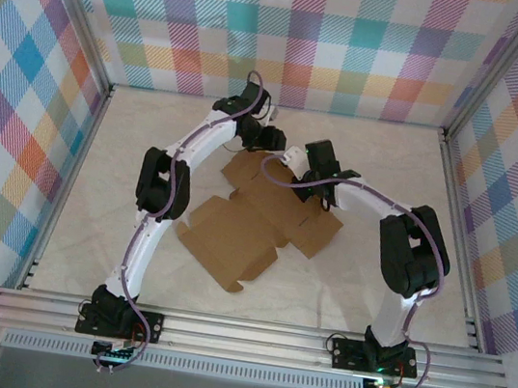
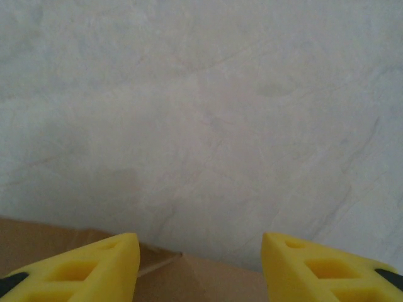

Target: Fold the paper box

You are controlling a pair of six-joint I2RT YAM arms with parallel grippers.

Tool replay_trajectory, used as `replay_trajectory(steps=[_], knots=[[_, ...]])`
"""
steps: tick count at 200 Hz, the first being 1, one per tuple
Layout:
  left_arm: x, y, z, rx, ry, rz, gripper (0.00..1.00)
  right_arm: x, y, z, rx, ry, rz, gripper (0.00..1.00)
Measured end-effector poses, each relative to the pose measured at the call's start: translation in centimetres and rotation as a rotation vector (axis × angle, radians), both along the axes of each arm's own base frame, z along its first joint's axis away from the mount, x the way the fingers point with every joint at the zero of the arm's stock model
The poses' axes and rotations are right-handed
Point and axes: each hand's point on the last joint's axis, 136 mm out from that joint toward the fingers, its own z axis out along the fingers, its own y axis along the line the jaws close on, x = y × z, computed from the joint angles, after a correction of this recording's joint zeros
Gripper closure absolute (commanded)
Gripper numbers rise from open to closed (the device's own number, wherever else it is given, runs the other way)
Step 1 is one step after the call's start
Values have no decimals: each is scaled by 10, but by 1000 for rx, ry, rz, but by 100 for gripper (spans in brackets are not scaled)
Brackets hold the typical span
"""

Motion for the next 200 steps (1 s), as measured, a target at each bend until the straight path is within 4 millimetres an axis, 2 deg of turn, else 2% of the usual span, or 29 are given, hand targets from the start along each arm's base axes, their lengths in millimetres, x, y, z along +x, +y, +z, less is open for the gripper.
replay_trajectory(steps=[51,99,122,161,200], knots=[[-17,-14,-4,-3,58,-4,64,2,-3,1,-12,-10,-13,100],[-17,-16,-3,-31,93,51,73,2,-2,1,-32,-21,-15,100],[-14,-18,-7,-59,119,102,71,3,-4,0,-53,-30,-15,100],[-16,-20,-26,-126,214,232,65,3,-9,-8,-92,-20,-23,100],[-16,-20,-28,-175,286,349,69,3,-9,-10,-101,-21,-21,100]])
